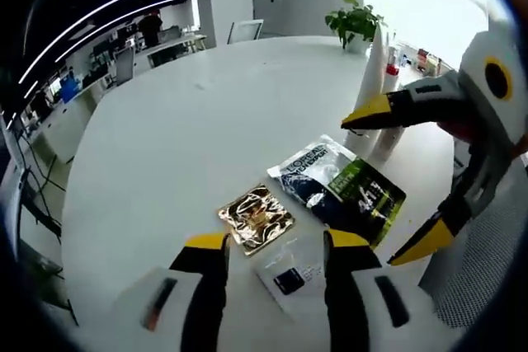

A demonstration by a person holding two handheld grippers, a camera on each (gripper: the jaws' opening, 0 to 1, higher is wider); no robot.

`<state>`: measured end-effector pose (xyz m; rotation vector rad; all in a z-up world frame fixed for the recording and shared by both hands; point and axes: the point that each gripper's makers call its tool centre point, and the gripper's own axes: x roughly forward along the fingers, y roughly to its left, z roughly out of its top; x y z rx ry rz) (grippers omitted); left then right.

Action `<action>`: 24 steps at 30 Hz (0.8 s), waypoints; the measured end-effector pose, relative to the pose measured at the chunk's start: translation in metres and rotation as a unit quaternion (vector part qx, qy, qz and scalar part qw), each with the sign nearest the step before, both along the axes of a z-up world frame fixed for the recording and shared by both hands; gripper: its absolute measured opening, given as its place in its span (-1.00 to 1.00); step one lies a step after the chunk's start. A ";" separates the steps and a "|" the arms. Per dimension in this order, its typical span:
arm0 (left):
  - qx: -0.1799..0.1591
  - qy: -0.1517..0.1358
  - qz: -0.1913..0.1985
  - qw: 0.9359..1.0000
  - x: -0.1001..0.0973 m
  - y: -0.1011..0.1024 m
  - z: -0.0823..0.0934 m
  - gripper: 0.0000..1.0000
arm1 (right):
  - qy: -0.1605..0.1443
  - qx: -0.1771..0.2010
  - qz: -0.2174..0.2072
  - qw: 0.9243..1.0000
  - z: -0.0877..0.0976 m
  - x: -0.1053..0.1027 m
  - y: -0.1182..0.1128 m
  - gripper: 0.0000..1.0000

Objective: Arrange the skincare products in the storage area until every visible bottle or jar stands upright without overlapping.

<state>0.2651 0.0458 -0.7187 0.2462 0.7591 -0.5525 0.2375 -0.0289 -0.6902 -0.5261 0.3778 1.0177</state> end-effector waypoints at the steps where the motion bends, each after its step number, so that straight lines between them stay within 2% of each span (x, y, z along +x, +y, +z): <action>1: 0.000 0.000 0.003 1.000 -0.002 0.002 0.000 0.05 | -0.001 0.011 -0.004 1.000 0.006 -0.007 -0.005 0.58; 6: 0.007 -0.005 0.013 1.000 -0.014 0.006 0.004 0.23 | 0.015 0.044 -0.035 0.998 0.015 -0.021 -0.024 0.70; 10: -0.003 -0.006 0.020 1.000 -0.026 0.006 0.010 0.31 | 0.023 0.068 -0.070 0.995 0.024 -0.028 -0.048 0.77; 14: -0.017 -0.010 0.028 0.999 -0.037 0.004 0.018 0.38 | 0.040 0.095 -0.122 0.987 0.033 -0.033 -0.077 0.83; 16: -0.030 -0.028 0.021 0.999 -0.042 -0.002 0.026 0.51 | 0.046 0.108 -0.145 0.983 0.040 -0.035 -0.094 0.89; 19: -0.039 -0.032 0.020 0.999 -0.052 -0.004 0.031 0.68 | 0.046 0.109 -0.171 0.978 0.042 -0.036 -0.118 0.94; 24: -0.055 -0.037 0.030 0.997 -0.064 -0.006 0.040 0.77 | 0.055 0.112 -0.209 0.970 0.039 -0.036 -0.150 0.99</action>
